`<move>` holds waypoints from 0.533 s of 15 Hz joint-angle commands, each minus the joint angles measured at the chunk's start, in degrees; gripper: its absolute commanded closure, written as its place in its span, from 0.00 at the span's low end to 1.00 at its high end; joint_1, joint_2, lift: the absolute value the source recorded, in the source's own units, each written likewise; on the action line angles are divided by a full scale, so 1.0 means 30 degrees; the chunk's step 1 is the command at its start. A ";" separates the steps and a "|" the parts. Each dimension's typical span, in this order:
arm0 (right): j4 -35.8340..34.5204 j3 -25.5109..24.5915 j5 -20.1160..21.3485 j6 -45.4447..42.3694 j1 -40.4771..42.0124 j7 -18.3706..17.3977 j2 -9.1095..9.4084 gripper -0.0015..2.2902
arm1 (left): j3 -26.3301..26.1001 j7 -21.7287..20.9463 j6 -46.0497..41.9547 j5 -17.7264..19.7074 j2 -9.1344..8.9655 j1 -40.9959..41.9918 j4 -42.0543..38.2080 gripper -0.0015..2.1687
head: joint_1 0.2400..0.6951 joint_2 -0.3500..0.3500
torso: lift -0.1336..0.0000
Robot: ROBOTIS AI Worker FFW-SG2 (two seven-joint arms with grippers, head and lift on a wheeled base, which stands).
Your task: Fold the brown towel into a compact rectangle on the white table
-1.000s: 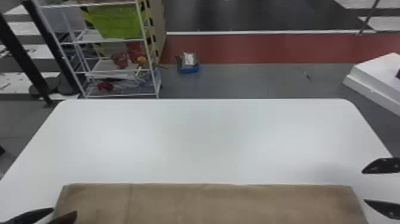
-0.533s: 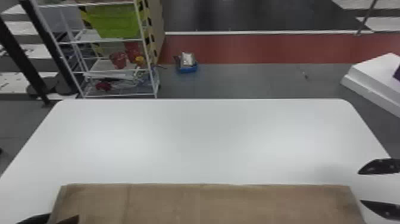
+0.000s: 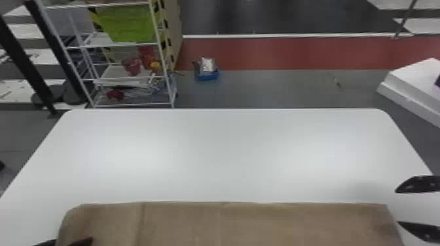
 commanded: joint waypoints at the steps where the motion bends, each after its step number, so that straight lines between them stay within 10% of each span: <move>1: 0.0058 0.0035 -0.0038 0.0000 -0.0002 0.0063 0.0002 0.17 | -0.0112 -0.0299 0.0001 -0.0336 -0.0050 -0.0108 0.0244 0.47 | 1.00 0.56 | 0.07; 8: 0.0293 0.0065 -0.0038 -0.0175 -0.0002 0.0063 0.0090 0.17 | -0.0141 -0.1060 0.0646 -0.0570 -0.0050 -0.0078 -0.1982 0.74 | 1.00 0.56 | 0.07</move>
